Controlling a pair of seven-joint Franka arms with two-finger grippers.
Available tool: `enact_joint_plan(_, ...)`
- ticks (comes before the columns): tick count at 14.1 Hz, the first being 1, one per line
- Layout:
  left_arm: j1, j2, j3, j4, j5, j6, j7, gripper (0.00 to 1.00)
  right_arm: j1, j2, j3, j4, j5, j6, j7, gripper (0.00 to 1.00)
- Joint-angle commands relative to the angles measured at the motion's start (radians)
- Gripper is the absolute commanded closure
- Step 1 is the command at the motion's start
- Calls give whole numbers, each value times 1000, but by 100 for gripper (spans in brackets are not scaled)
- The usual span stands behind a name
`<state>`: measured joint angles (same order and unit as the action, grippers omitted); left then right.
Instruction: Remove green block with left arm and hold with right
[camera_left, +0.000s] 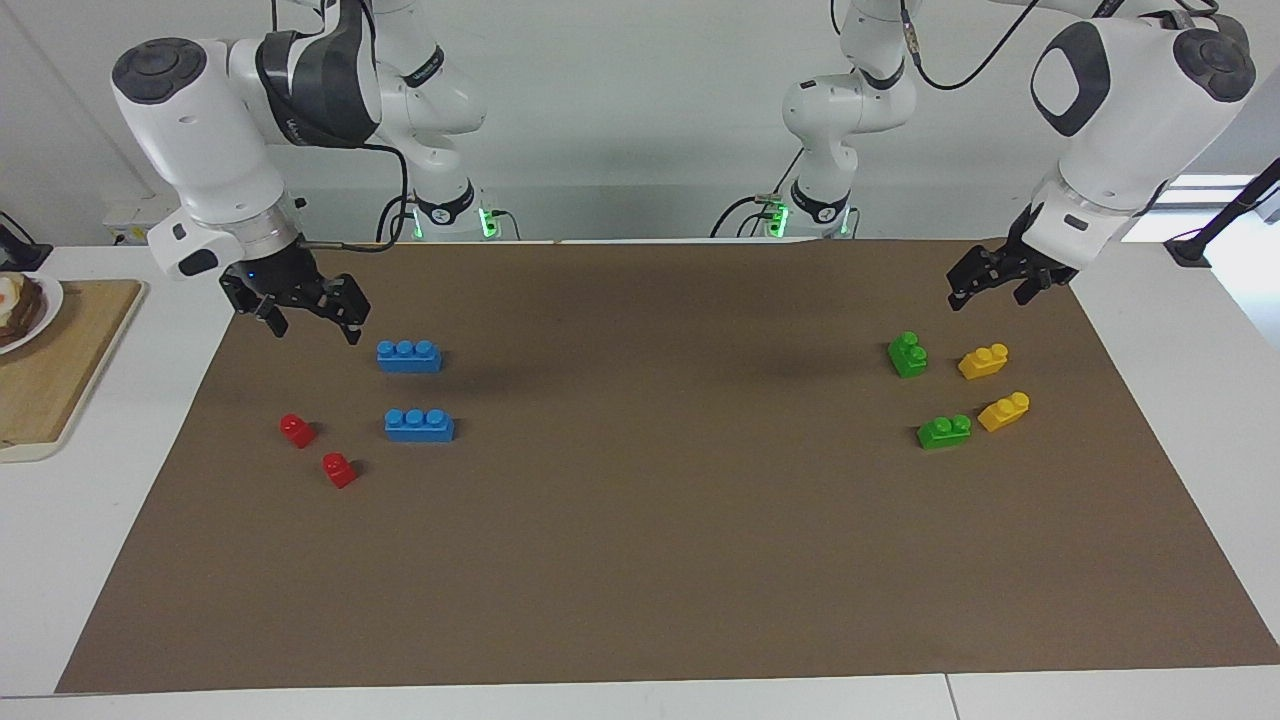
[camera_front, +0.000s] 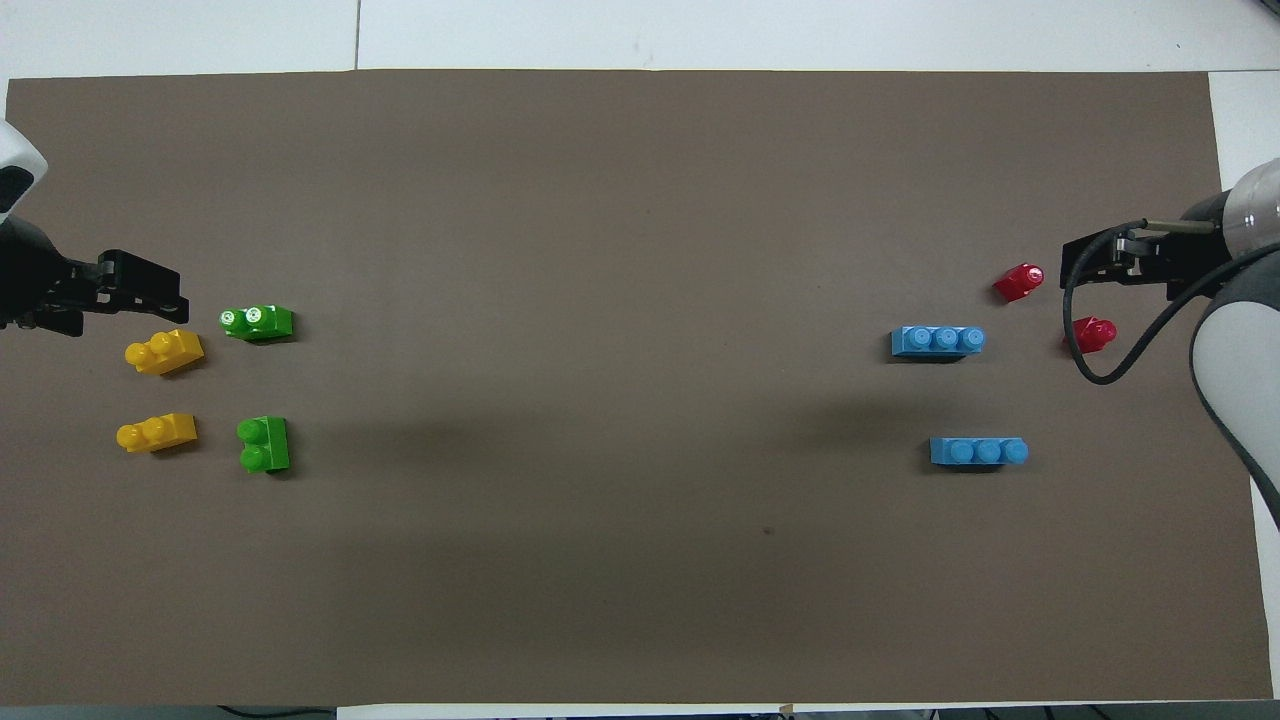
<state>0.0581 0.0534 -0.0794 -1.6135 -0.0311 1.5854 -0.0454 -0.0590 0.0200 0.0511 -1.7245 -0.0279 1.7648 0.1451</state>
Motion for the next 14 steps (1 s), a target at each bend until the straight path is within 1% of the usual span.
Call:
enact_joint_plan(1, -18, 5, 15, 27, 19, -25, -8, 0, -4, -18, 4, 51, 14, -94, -16, 0)
enact_joint_plan(3, -18, 9, 13, 58, 23, -25, -5, 0, -1, -37, 6, 66, 20, -134, -16, 0)
enact_joint_plan(6, -38, 14, 16, 61, 45, -18, -5, 0, -5, -42, 4, 89, 45, -179, -15, 0)
enact_joint_plan(10, -38, 25, 16, 121, 45, -56, -5, 0, -5, -42, 3, 94, 45, -186, -16, 0)
enact_joint_plan(12, -38, 25, 15, 126, 43, -77, -5, 0, -4, -42, 3, 92, 43, -186, -15, 0)
enact_joint_plan(14, -38, 23, 13, 124, 42, -58, -5, 0, -4, -42, 3, 92, 43, -186, -13, 0)
